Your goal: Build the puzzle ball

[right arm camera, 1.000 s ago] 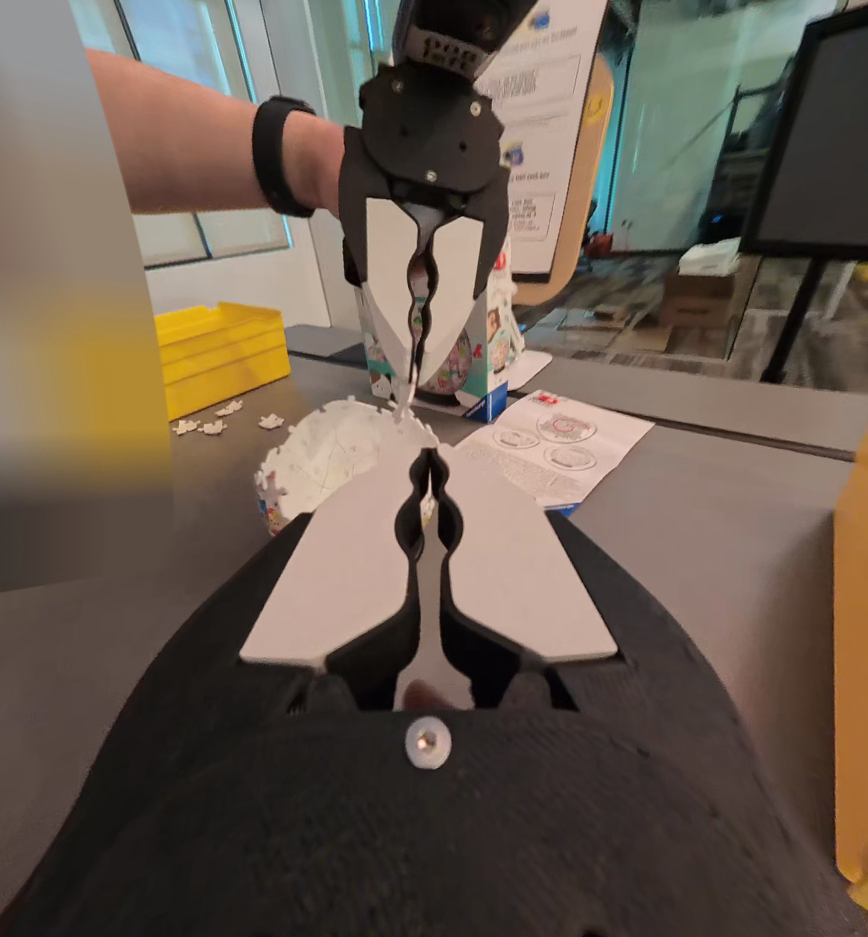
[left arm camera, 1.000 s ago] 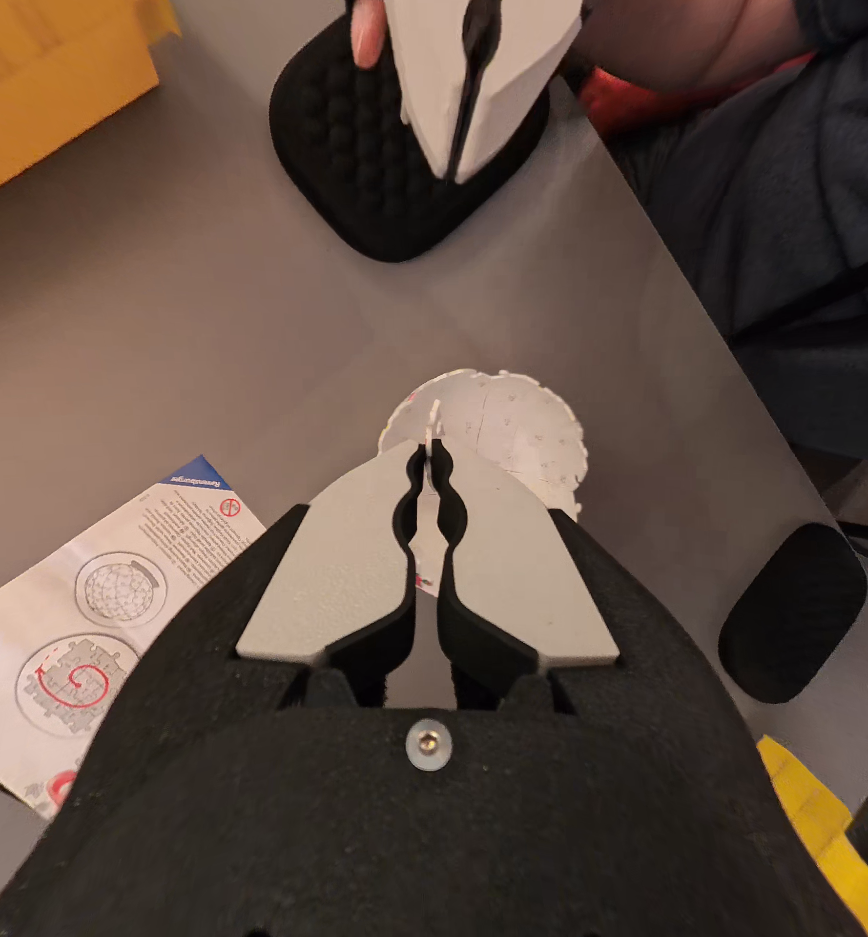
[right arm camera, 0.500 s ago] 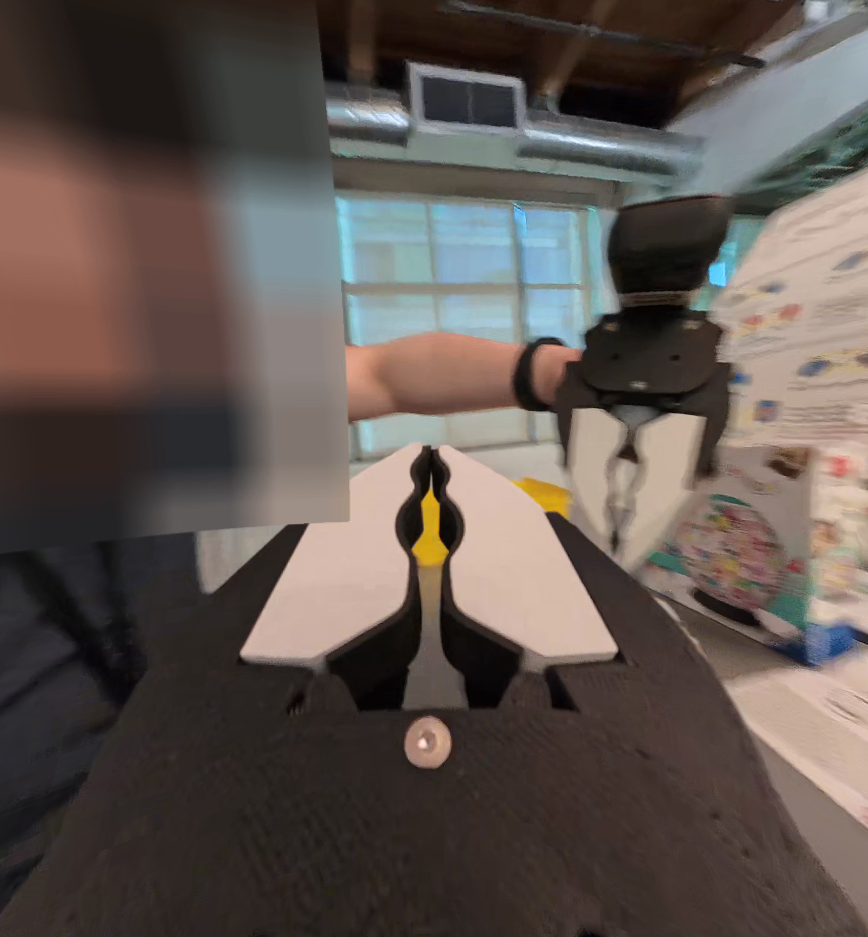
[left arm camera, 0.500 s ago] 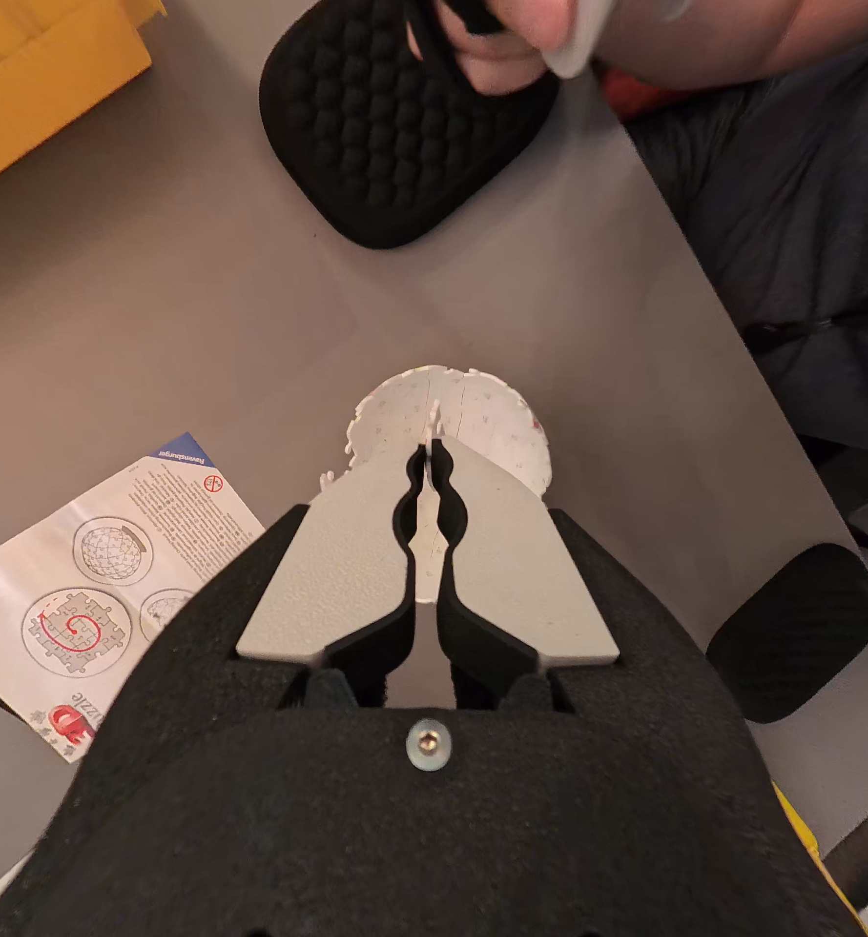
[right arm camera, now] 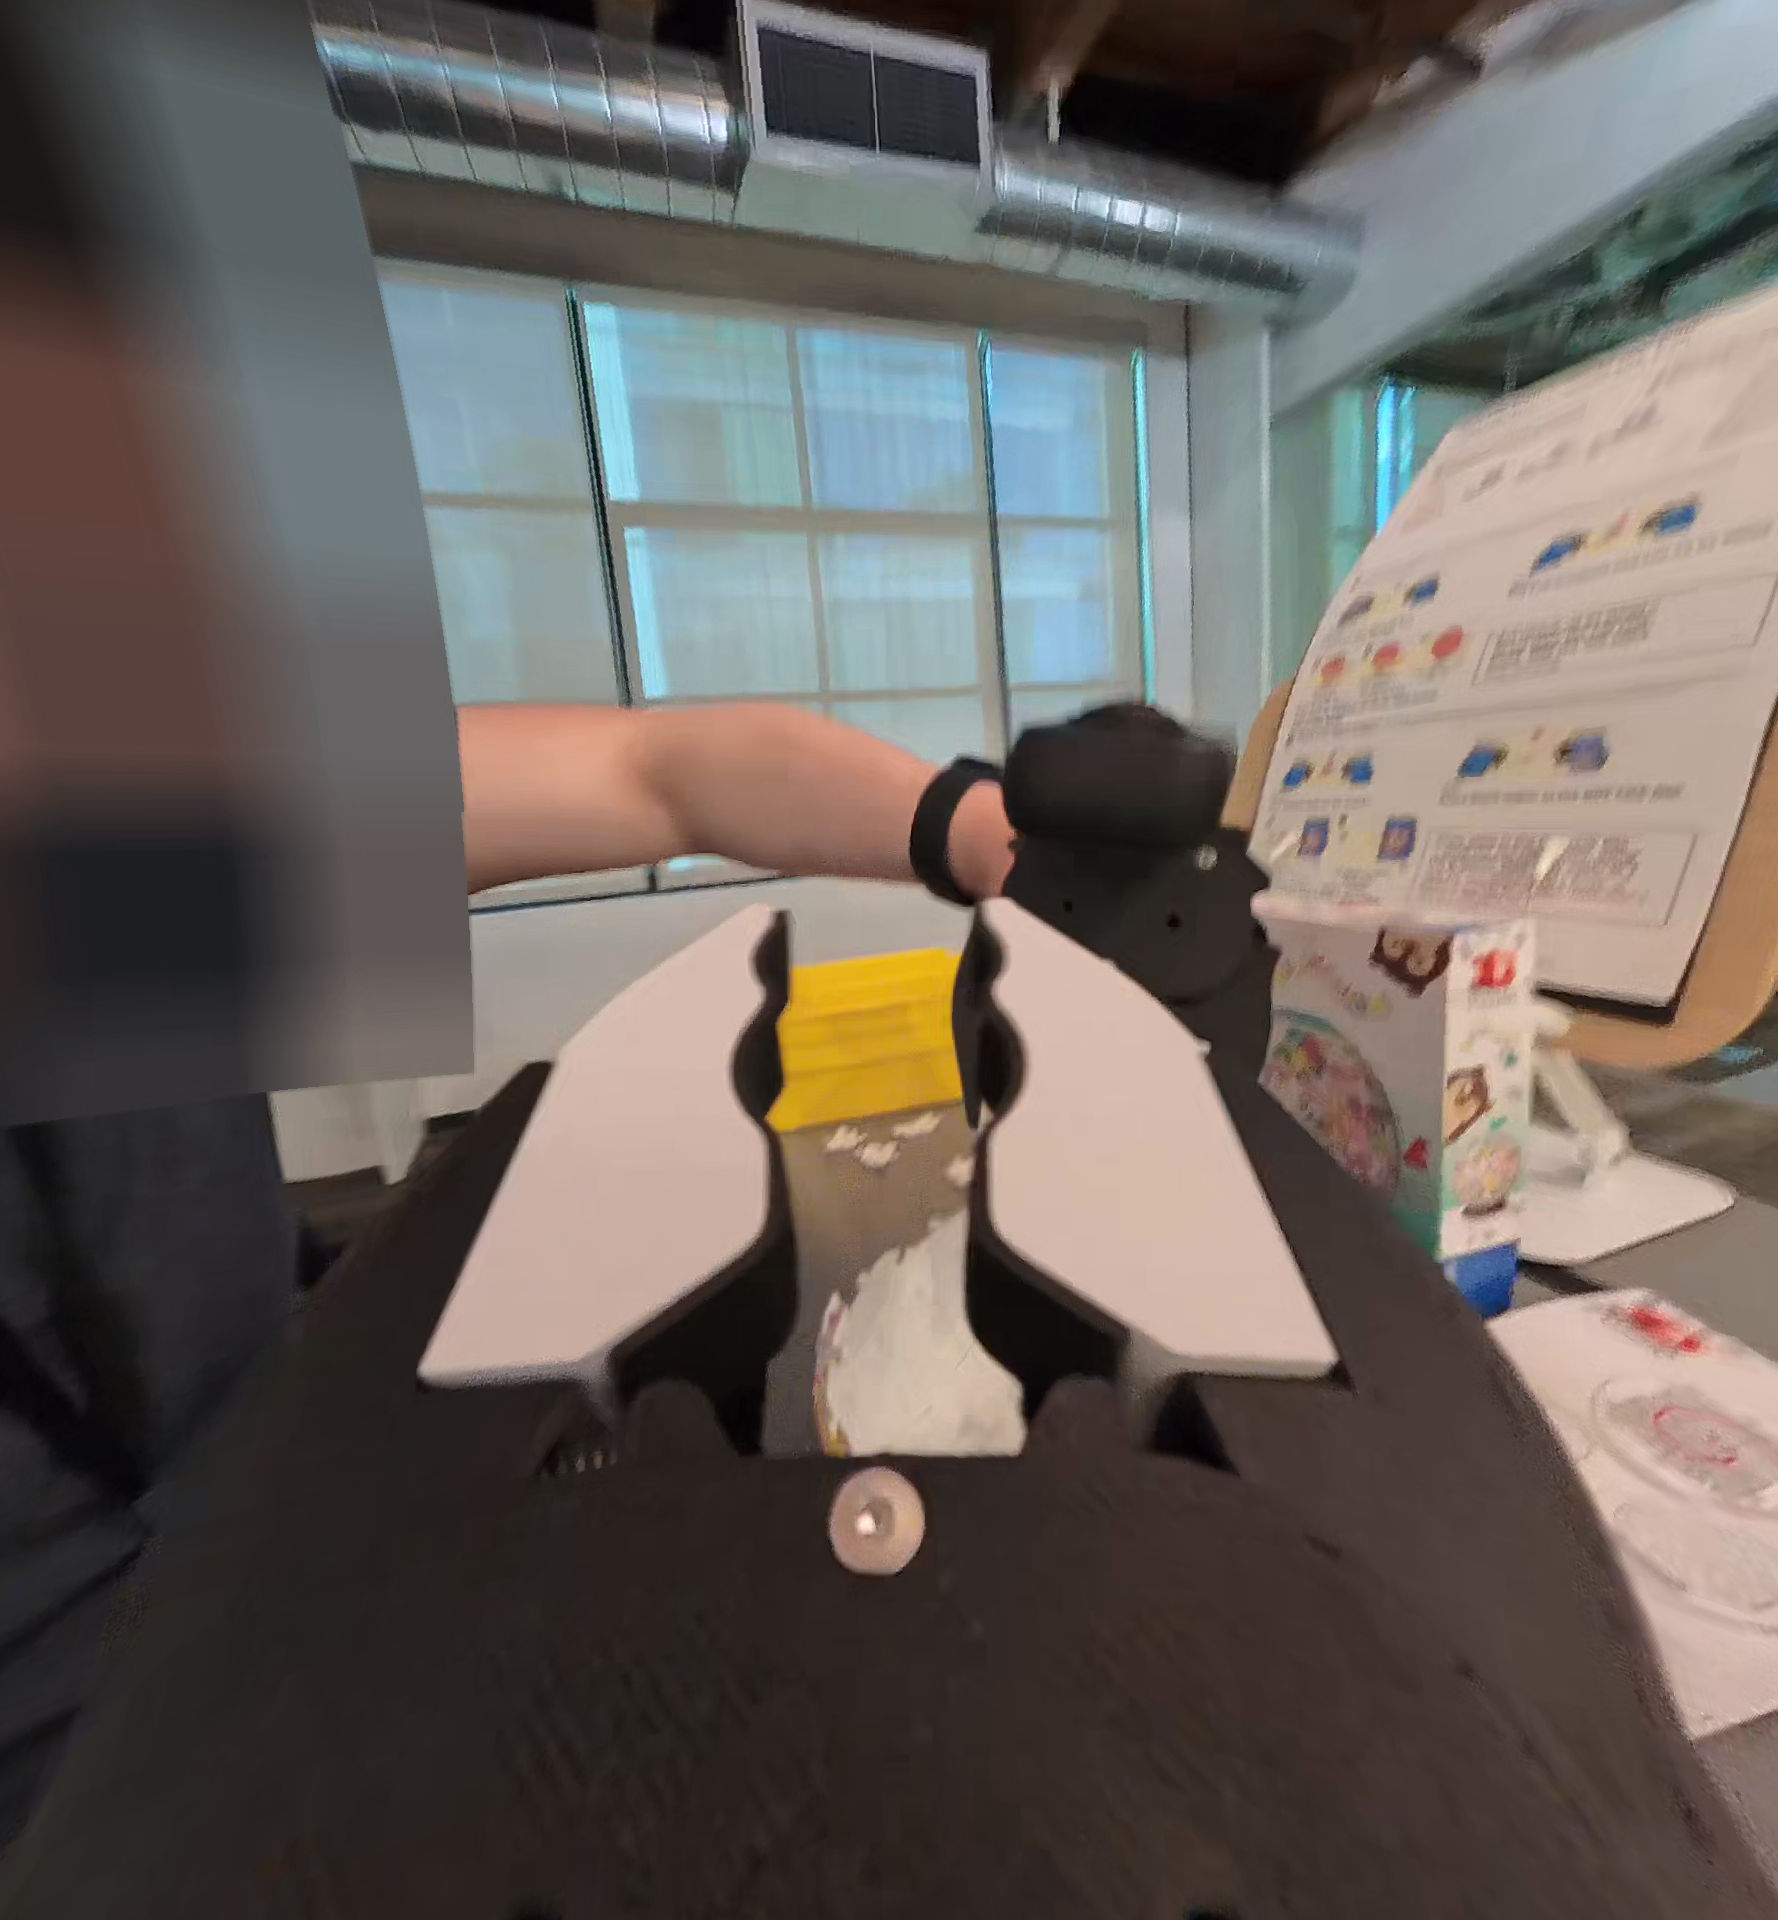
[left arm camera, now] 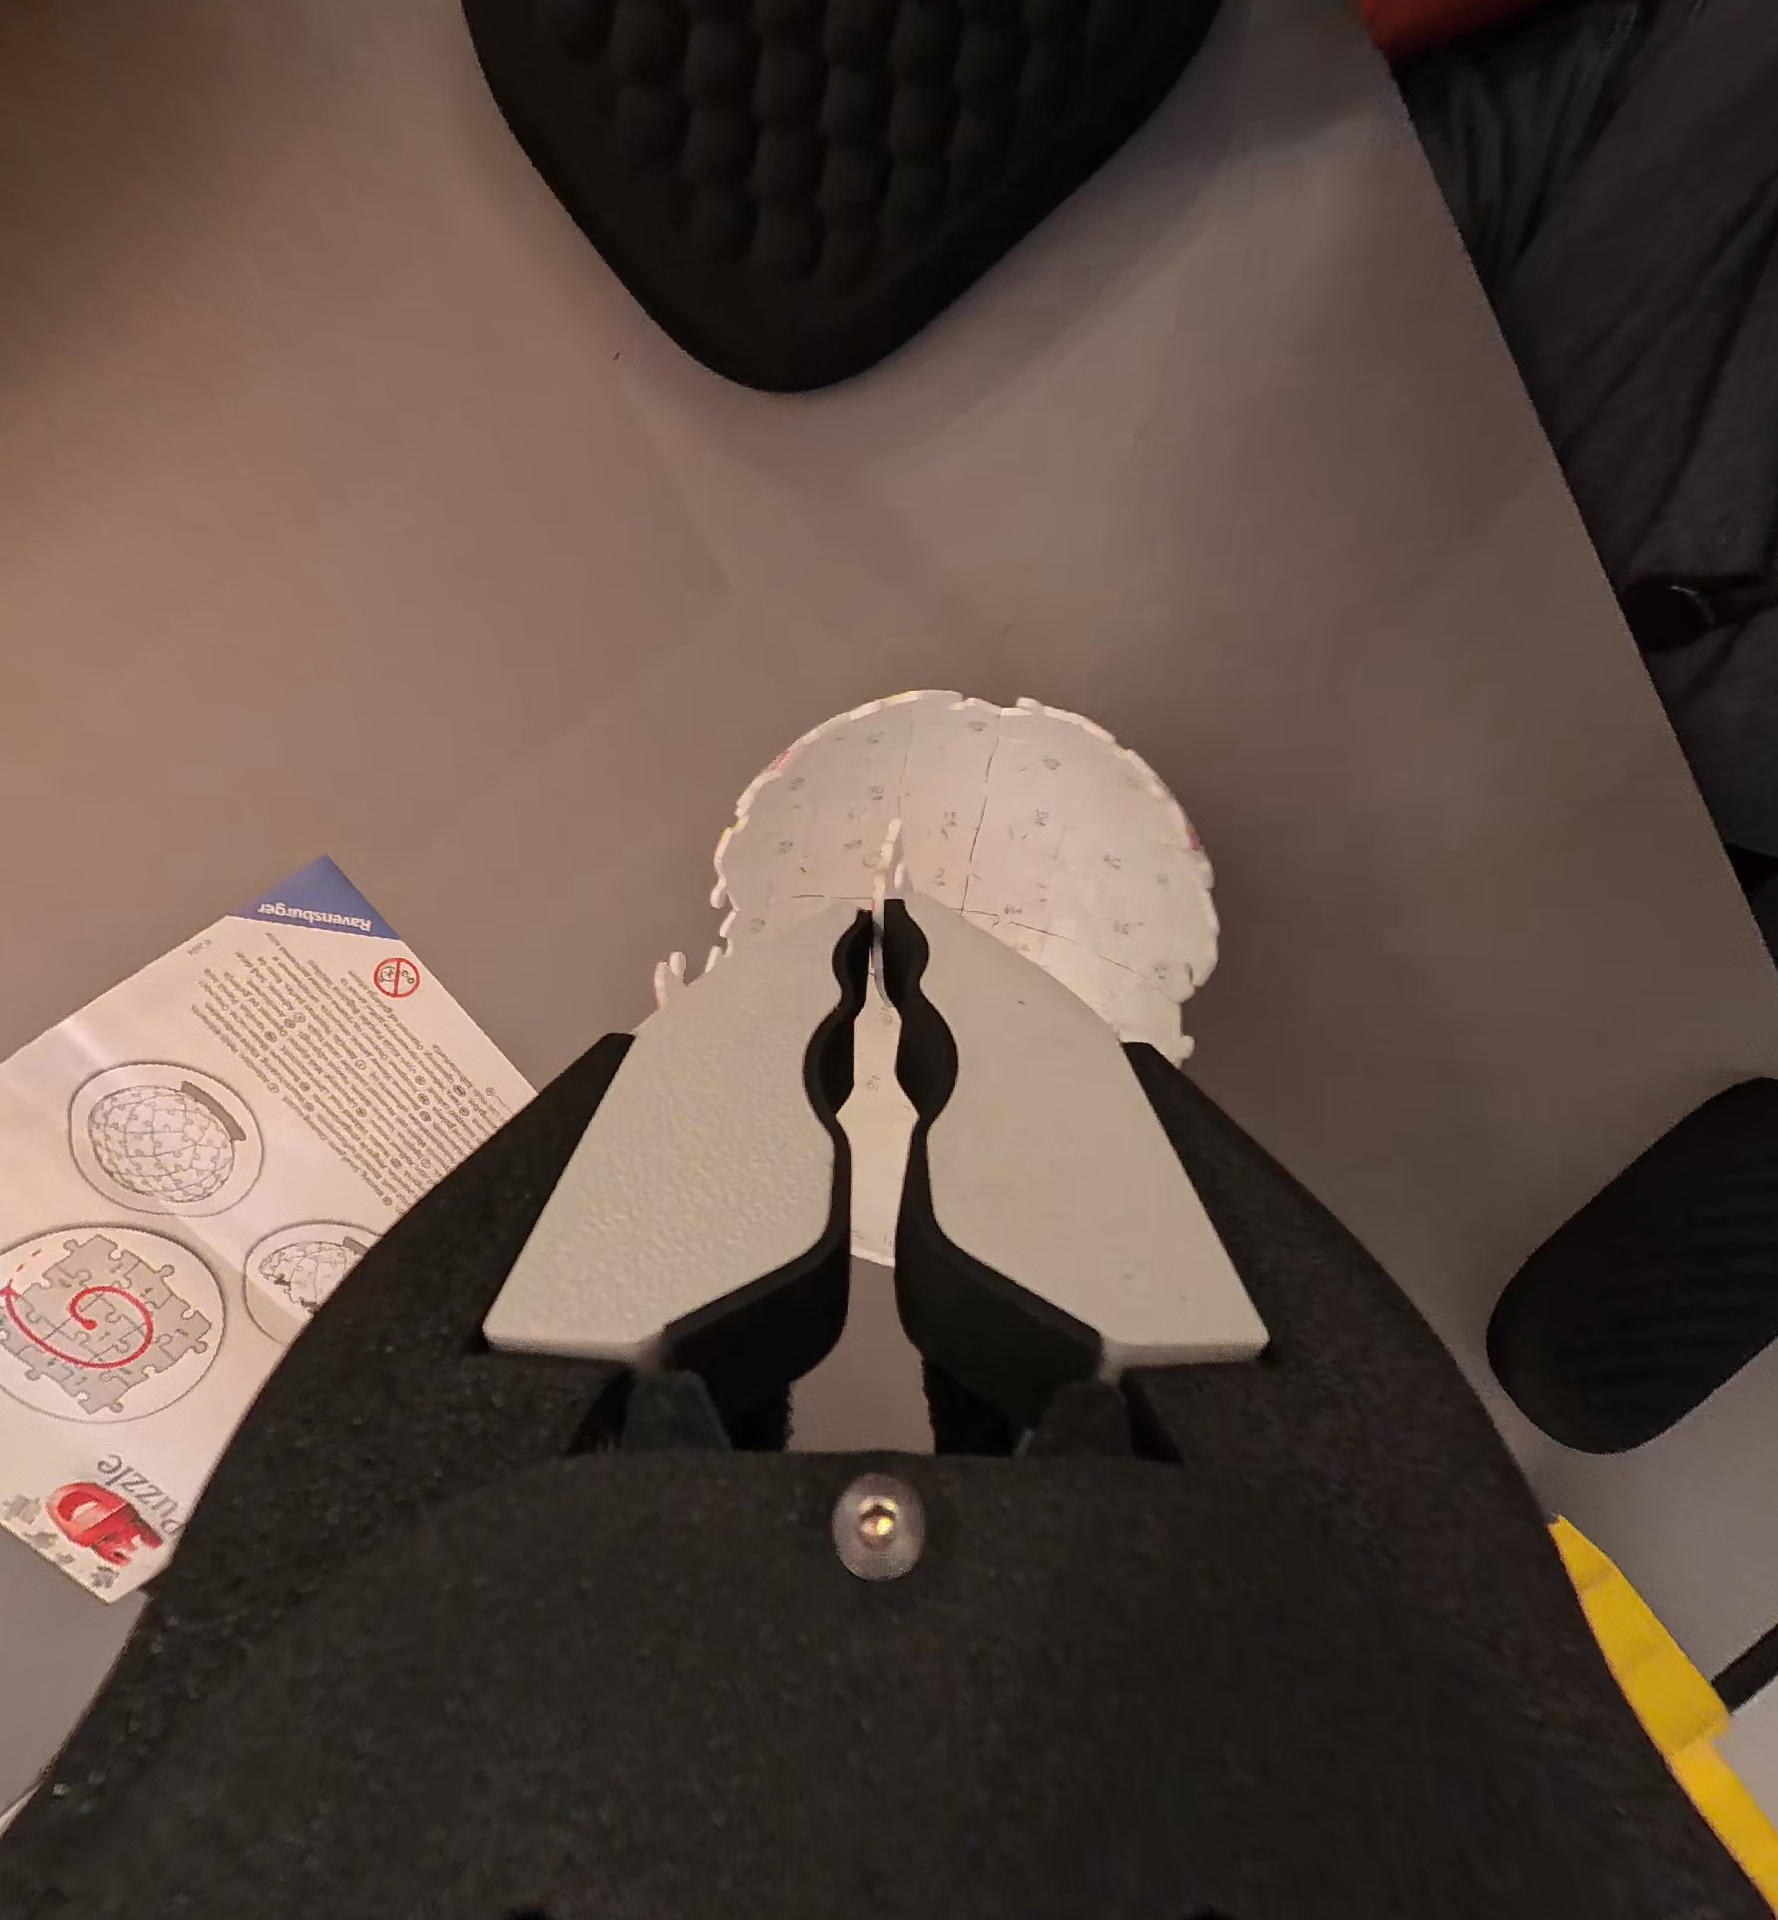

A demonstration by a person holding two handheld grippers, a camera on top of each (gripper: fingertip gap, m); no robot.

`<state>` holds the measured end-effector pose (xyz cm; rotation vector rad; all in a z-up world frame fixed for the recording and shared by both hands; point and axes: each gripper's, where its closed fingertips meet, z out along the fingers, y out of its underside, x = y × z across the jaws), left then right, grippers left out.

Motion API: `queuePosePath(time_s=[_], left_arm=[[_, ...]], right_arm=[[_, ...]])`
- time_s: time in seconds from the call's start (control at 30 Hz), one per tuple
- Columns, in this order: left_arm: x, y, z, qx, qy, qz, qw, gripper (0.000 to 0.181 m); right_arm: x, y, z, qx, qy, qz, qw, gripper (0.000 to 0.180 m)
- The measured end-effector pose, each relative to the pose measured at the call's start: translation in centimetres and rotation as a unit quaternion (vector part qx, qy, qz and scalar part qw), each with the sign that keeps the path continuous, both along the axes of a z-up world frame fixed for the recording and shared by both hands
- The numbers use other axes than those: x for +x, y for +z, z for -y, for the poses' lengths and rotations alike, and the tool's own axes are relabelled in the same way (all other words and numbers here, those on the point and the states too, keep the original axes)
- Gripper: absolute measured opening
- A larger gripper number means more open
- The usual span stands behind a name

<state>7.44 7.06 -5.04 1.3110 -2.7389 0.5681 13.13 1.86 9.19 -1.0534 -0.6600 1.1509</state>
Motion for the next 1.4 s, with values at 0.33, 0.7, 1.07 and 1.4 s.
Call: queuePosePath(time_s=[0.33,0.7,1.07,1.4], left_arm=[[0.4,-1.3,-0.9,-0.009,0.006,-0.012,1.0,0.002],[0.6,-1.8,-1.5,-0.022,0.017,-0.021,0.999,0.002],[0.9,-1.8,-1.6,-0.032,0.02,-0.025,0.999,0.002],[2.0,1.0,-2.5,-0.056,0.074,0.045,0.995,0.023]], right_arm=[[-1.3,-11.3,-6.5,-0.203,-0.098,0.231,0.946,0.008],[-3.7,-13.6,-7.3,-0.276,-0.072,0.319,0.904,0.008],[-4.3,-15.1,-7.4,-0.298,-0.067,0.341,0.889,0.01],[-4.3,-15.3,-7.3,-0.331,-0.064,0.329,0.882,0.003]])
